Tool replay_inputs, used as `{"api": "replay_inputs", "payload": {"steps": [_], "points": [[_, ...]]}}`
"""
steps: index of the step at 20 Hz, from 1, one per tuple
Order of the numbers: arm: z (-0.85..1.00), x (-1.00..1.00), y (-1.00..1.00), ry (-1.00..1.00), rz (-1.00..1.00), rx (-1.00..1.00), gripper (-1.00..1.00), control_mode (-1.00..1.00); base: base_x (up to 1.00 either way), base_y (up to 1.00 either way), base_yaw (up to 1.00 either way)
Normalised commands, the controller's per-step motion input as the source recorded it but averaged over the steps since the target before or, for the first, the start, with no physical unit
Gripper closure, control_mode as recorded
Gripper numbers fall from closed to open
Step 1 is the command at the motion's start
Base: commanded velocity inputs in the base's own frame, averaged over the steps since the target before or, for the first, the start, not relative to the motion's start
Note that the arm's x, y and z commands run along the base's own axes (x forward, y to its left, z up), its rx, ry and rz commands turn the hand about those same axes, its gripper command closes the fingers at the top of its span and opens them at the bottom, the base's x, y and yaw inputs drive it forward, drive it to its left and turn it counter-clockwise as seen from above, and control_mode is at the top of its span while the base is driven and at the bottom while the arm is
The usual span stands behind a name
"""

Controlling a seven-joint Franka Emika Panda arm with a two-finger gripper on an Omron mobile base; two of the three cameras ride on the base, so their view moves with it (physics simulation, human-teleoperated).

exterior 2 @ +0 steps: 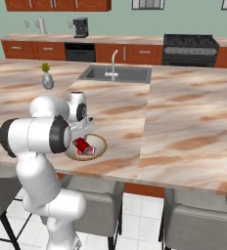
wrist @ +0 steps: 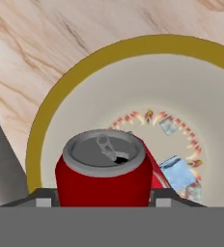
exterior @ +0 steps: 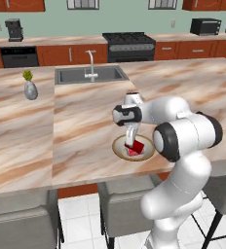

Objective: Open the fridge, grab two sodas, and place both sodas inside the bowl with ice on the dining counter.

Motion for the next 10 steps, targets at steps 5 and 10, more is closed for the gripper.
{"api": "replay_inputs", "payload": {"steps": [5, 10], "points": [[-0.29, 0.08, 0.00, 0.00, 0.05, -0.01, 1.00, -1.00, 0.00, 0.00, 0.00], [-0.27, -0.05, 0.00, -0.04, 0.05, -0.02, -1.00, -1.00, 0.00, 0.00, 0.00]]}}
